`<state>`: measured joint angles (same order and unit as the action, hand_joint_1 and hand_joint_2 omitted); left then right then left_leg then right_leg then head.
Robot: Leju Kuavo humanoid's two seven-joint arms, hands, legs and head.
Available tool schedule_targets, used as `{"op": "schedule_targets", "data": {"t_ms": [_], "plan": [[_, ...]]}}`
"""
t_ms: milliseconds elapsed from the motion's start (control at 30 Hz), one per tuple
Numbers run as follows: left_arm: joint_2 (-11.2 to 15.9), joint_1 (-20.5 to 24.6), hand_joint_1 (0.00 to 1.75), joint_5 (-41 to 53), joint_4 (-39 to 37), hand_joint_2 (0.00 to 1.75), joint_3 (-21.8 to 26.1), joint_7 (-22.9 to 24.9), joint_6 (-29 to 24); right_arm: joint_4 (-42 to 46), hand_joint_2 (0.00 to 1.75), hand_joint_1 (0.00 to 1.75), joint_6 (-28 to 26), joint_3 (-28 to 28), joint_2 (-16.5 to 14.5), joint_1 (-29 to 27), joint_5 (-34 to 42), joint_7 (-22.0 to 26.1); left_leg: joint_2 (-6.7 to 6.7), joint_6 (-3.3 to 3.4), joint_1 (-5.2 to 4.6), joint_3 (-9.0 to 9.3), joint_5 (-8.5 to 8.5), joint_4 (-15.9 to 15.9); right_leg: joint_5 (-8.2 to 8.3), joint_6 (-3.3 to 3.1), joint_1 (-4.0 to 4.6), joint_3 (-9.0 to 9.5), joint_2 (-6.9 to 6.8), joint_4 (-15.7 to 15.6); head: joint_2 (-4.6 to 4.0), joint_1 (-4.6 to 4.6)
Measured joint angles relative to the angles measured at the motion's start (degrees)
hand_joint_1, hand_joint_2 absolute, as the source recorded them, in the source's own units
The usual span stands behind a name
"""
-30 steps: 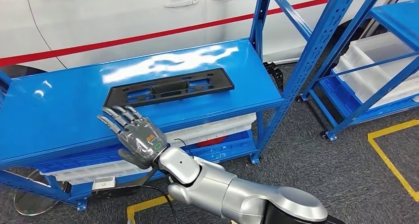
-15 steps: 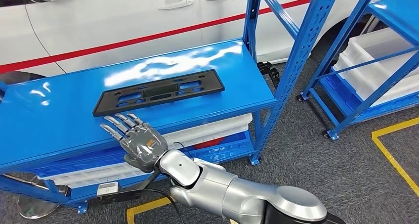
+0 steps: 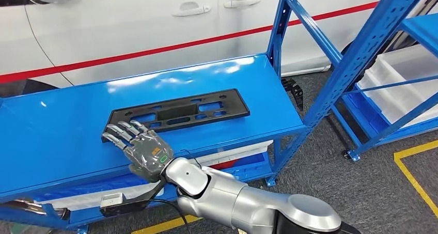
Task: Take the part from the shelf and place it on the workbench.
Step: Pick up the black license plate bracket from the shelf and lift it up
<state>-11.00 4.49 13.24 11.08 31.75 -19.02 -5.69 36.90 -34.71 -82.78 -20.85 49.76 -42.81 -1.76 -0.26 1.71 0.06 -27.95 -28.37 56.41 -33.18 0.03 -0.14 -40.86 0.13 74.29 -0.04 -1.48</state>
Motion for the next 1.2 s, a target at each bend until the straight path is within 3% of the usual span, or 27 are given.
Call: {"op": "schedule_targets", "data": {"t_ms": [33,67,100,200,233,300,367,433,500,533,567,667,733,867,900,1000,1033,1067,1100,1200], "plan": [[0.01,-0.02,0.00,-0.01,0.00,0.00,0.01,0.00,0.01,-0.02,1.75,0.00,0.04,-0.03,0.05,-0.09,0.04,-0.01,-0.16,-0.09,0.00,0.96,-0.79,-0.03,-1.09,0.01,-0.02,-1.69,0.00,0.12,0.00,-0.01],[0.01,-0.09,0.00,-0.01,0.00,0.00,0.03,0.00,0.01,-0.03,1.75,0.00,0.05,-0.04,0.08,-0.12,0.06,-0.01,-0.28,-0.21,0.01,2.03,-1.70,-0.03,-0.98,-0.05,-0.02,-2.65,0.00,-1.23,0.00,-0.01],[-0.01,-0.15,0.00,-0.02,0.00,0.00,0.04,0.00,0.01,-0.03,1.75,0.00,0.05,-0.05,0.08,-0.13,0.06,-0.01,-0.33,-0.32,0.00,3.20,-2.68,-0.02,0.98,-0.19,0.01,-2.95,0.00,-3.89,0.00,-0.01],[-0.06,-0.22,0.00,-0.03,-0.09,0.00,0.09,-0.01,0.06,-0.07,1.75,0.00,0.12,-0.13,0.32,-0.16,0.07,-0.01,-0.41,-0.98,-0.08,5.37,-5.58,0.18,12.37,-1.16,0.59,-2.98,0.07,-12.43,0.00,-0.26],[-0.07,-0.13,0.00,-0.07,-0.13,0.00,0.11,-0.02,0.08,-0.08,1.75,0.00,0.15,-0.19,0.41,-0.21,0.08,-0.02,-0.37,-1.31,-0.03,5.59,-6.14,0.08,14.30,-1.57,0.83,-3.15,0.20,-13.47,0.00,-0.32],[-0.05,0.19,0.00,-0.11,-0.15,0.00,0.15,-0.12,0.16,-0.02,1.75,0.00,0.20,-0.30,0.42,-0.20,0.13,-0.05,-0.20,-2.07,0.09,5.84,-6.23,-0.14,14.07,-2.35,0.94,-2.96,0.46,-13.82,0.00,-0.36],[-0.04,0.22,0.00,-0.13,-0.15,0.00,0.21,-0.33,0.23,0.04,1.75,0.00,0.25,-0.32,0.36,-0.12,0.18,-0.08,-0.10,-2.54,0.17,4.83,-5.61,2.34,13.40,-2.98,0.68,-1.76,0.62,-14.69,0.00,-0.33],[-0.03,0.19,0.00,-0.14,-0.15,0.00,0.36,-0.62,0.32,0.06,1.75,0.00,0.57,-0.39,0.33,-0.09,0.08,-0.07,-0.08,-2.94,0.25,0.54,-6.46,8.98,12.77,-3.29,0.40,-0.47,0.68,-15.45,0.00,-0.40],[-0.02,0.14,0.00,-0.19,-0.15,0.00,0.52,-0.90,0.46,0.06,1.75,0.00,1.11,-0.56,0.34,-0.12,-0.25,-0.07,-0.07,-3.46,0.47,-4.84,-9.25,14.83,11.98,-3.36,0.33,0.45,0.71,-15.65,0.00,-0.43],[0.02,0.09,0.00,-0.24,-0.15,0.00,0.57,-0.99,0.51,0.06,1.75,0.00,1.50,-0.66,0.34,-0.13,-0.51,-0.04,-0.06,-3.69,0.59,-6.65,-9.87,15.66,11.57,-3.35,0.30,0.93,0.81,-15.64,0.00,-0.45],[0.06,0.04,0.00,-0.32,-0.15,0.00,0.60,-1.05,0.56,0.06,1.75,0.00,1.89,-0.77,0.34,-0.14,-0.77,0.01,-0.06,-3.87,0.71,-7.58,-9.05,14.79,11.14,-3.29,0.25,1.46,0.92,-15.59,0.00,-0.44],[0.20,0.05,0.00,-0.59,-0.15,0.00,0.75,-1.26,0.69,0.06,1.75,0.00,3.71,-1.13,0.32,-0.04,-1.99,0.31,-0.02,-4.03,0.92,-6.58,-0.43,5.51,10.05,-2.78,0.12,3.06,1.09,-15.40,0.00,-0.44],[0.25,0.26,0.00,-0.65,-0.14,0.00,0.87,-1.48,0.77,0.08,1.75,0.00,5.17,-1.48,0.27,0.11,-3.24,0.70,-0.01,-3.30,0.64,-5.99,2.19,1.85,9.76,-2.20,0.17,3.35,1.06,-15.33,0.00,-0.42],[0.37,0.48,0.00,-0.69,-0.13,0.00,1.02,-1.75,0.91,0.10,1.75,0.00,7.79,-2.29,0.22,0.23,-5.68,1.48,-0.10,-1.53,0.57,-5.50,3.04,1.06,8.67,-0.98,0.22,3.19,0.76,-14.29,0.00,-0.36],[0.38,0.51,0.00,-0.70,-0.13,0.00,1.03,-1.76,0.95,0.11,1.75,0.00,8.38,-2.47,0.21,0.26,-6.21,1.69,-0.05,-1.20,0.66,-5.35,3.21,0.83,7.33,-0.74,0.18,2.48,0.63,-12.44,0.00,-0.32],[0.45,0.68,0.00,-0.68,-0.13,0.00,1.07,-1.76,1.01,0.05,1.75,0.00,9.55,-3.06,0.29,0.07,-7.74,2.49,0.03,-0.77,0.49,-5.23,3.22,0.75,1.91,-0.36,-0.04,-2.01,0.41,-2.07,0.00,-0.26],[0.50,0.73,0.00,-0.67,-0.13,0.00,1.08,-1.76,1.01,0.03,1.75,0.00,9.76,-3.27,0.33,-0.07,-8.21,2.72,0.03,-0.72,0.44,-5.22,3.19,0.78,1.32,-0.34,-0.06,-2.93,0.39,0.09,0.00,-0.26],[0.54,0.75,0.00,-0.67,-0.13,0.00,1.09,-1.75,1.01,0.00,1.75,0.00,9.90,-3.47,0.37,-0.17,-8.57,2.88,0.01,-0.71,0.41,-5.20,3.15,0.82,1.83,-0.38,-0.07,-2.83,0.36,0.12,0.00,-0.26],[0.57,0.76,0.00,-0.66,-0.13,0.00,1.10,-1.74,1.01,-0.01,1.75,0.00,9.98,-3.64,0.38,-0.22,-8.81,3.04,-0.03,-0.73,0.40,-5.15,3.08,0.90,3.26,-0.50,-0.06,-1.59,0.33,-2.06,0.00,-0.26],[0.61,0.79,0.00,-0.65,-0.13,0.00,1.14,-1.73,1.03,0.00,1.75,0.00,10.21,-3.87,0.36,-0.16,-9.24,3.22,-0.17,-1.16,0.23,-5.18,2.65,1.37,7.14,-1.07,0.09,3.97,0.26,-12.16,0.00,-0.27]]}}
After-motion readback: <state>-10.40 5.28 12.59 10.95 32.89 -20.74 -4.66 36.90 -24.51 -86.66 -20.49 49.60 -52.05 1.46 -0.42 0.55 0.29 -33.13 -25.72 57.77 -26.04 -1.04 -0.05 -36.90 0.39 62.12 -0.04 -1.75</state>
